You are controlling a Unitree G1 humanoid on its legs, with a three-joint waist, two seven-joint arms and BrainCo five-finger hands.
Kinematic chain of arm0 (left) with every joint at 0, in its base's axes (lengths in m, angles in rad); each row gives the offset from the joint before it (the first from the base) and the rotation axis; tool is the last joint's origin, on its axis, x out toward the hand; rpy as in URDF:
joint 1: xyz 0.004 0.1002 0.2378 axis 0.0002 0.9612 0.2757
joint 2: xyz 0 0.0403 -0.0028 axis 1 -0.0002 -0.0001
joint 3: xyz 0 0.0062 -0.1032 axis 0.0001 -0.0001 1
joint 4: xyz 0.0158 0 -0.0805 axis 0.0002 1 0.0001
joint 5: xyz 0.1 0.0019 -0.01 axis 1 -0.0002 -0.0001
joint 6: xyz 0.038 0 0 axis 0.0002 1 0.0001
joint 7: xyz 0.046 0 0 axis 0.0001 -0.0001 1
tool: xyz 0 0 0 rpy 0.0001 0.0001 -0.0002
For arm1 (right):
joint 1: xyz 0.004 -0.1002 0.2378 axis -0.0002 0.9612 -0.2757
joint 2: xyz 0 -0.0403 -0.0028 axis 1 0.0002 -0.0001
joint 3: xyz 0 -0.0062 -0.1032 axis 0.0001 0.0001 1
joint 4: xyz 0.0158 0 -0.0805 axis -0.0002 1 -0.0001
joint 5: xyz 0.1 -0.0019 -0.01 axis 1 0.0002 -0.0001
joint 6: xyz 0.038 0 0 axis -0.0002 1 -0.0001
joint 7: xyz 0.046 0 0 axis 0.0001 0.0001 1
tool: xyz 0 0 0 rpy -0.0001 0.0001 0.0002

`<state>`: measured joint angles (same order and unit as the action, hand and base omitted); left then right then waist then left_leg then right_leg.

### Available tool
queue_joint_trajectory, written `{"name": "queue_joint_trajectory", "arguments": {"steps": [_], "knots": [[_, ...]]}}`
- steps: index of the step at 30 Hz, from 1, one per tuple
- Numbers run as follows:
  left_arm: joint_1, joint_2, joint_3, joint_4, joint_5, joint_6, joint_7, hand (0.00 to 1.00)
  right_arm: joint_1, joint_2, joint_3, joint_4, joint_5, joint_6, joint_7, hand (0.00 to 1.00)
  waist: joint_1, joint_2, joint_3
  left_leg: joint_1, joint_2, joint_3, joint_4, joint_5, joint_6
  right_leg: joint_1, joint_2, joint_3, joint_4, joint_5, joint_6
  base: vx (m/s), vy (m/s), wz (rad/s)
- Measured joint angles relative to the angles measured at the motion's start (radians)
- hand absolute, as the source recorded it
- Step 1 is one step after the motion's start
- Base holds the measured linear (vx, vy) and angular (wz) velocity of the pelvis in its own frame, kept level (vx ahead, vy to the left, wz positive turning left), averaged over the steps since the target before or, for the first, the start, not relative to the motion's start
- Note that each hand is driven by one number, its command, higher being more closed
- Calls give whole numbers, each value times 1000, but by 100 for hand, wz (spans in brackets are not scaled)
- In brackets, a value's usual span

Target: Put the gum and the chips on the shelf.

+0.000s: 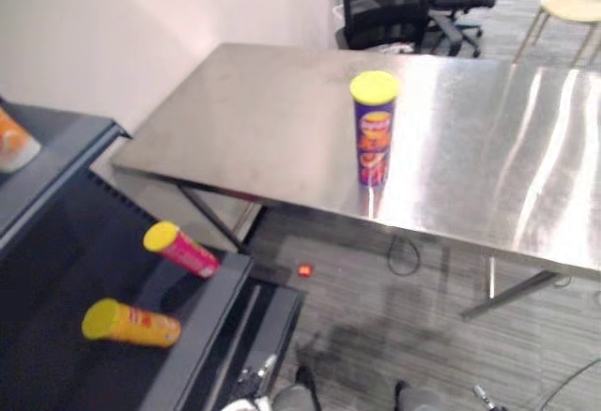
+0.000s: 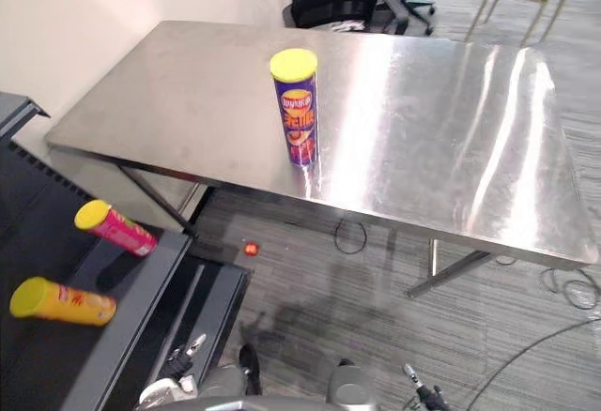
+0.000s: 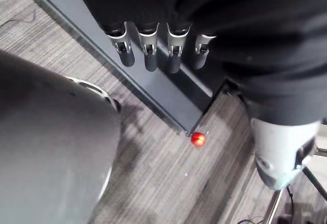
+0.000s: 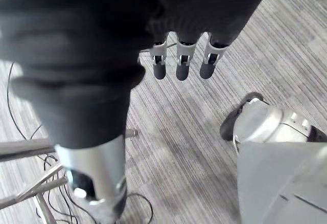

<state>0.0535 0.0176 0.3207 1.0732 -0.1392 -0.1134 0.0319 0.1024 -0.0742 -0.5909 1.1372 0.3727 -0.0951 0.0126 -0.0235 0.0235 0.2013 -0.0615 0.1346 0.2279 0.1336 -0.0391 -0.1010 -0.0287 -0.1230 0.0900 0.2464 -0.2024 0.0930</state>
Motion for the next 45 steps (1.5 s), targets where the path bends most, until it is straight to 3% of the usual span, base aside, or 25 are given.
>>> {"name": "queue_joint_trajectory", "arguments": {"steps": [2, 6, 9, 16, 19, 22, 25, 29, 35, 39, 45], "knots": [[2, 17, 1, 2, 1, 0, -1, 0, 4, 19, -34, 4, 0, 0, 1, 0, 3, -24, -12, 19, -33, 31, -32, -4, 9, 7, -34, 9, -37, 17, 27, 115, 223, -27], [33, 31, 11, 7, 4, -3, -1, 0, 2, 15, -76, 11, 2, 0, 10, 0, 7, -15, -27, 82, -73, 106, -105, -3, 23, 20, -68, 66, -110, 42, 64, 56, 126, -52], [33, 30, 12, 44, 6, -6, -4, 0, 8, 13, -121, 19, 4, 2, 13, 0, 0, 0, -40, 104, -84, 122, -141, 3, 30, 30, -67, 79, -151, 63, 66, 44, 31, -27], [33, 43, 22, 62, 36, -7, -11, 0, 3, 3, -197, 27, 109, 0, 2, 0, 2, -25, -60, 141, -81, 122, -167, 3, 29, 59, -59, 69, -168, 75, 60, 20, -13, -4], [36, 50, 20, 60, 36, -7, -12, 0, -20, -16, -296, 23, 121, -1, -20, 0, 5, -29, -62, 152, -74, 124, -171, 3, 29, 65, -50, 54, -183, 106, 54, -27, -21, -15], [50, 65, 18, 57, 36, -7, -14, 0, -42, -63, -380, -14, 165, -5, -60, 0, 6, -49, -77, 151, -83, 143, -189, 4, 30, 52, -60, 54, -205, 112, 57, -70, -12, -23], [69, 67, 18, 51, 36, -7, -12, 0, -58, -122, -396, -145, 195, -21, -105, 0, 1, -50, -88, 149, -98, 148, -223, 15, 30, 33, -69, 50, -224, 115, 63, -65, -16, -16], [77, 62, 28, 49, 36, -7, -8, 0, -86, -205, -470, -424, 197, -87, -189, 0, 1, -43, -105, 143, -105, 143, -229, 23, 38, 29, -76, 41, -227, 116, 64, -7, -25, 4], [86, 48, 40, 29, 45, -7, -6, 0, -154, -208, -403, -767, 114, -132, -291, 0, 11, -44, -116, 138, -94, 136, -229, 24, 38, 31, -67, 21, -227, 119, 69, 13, -58, 4], [100, 37, 39, 1, 74, -3, -8, 0, -162, -200, -299, -951, -9, -135, -291, 0, 15, -40, -128, 132, -81, 130, -229, 23, 37, 27, -52, -4, -227, 141, 68, 0, -54, 2], [108, 38, 39, -21, 84, 1, -8, 0, -178, -183, -217, -1117, -90, -137, -254, 0, 15, -45, -139, 112, -76, 115, -229, 30, 41, 14, -51, -18, -227, 166, 71, -27, -34, 5]]}}
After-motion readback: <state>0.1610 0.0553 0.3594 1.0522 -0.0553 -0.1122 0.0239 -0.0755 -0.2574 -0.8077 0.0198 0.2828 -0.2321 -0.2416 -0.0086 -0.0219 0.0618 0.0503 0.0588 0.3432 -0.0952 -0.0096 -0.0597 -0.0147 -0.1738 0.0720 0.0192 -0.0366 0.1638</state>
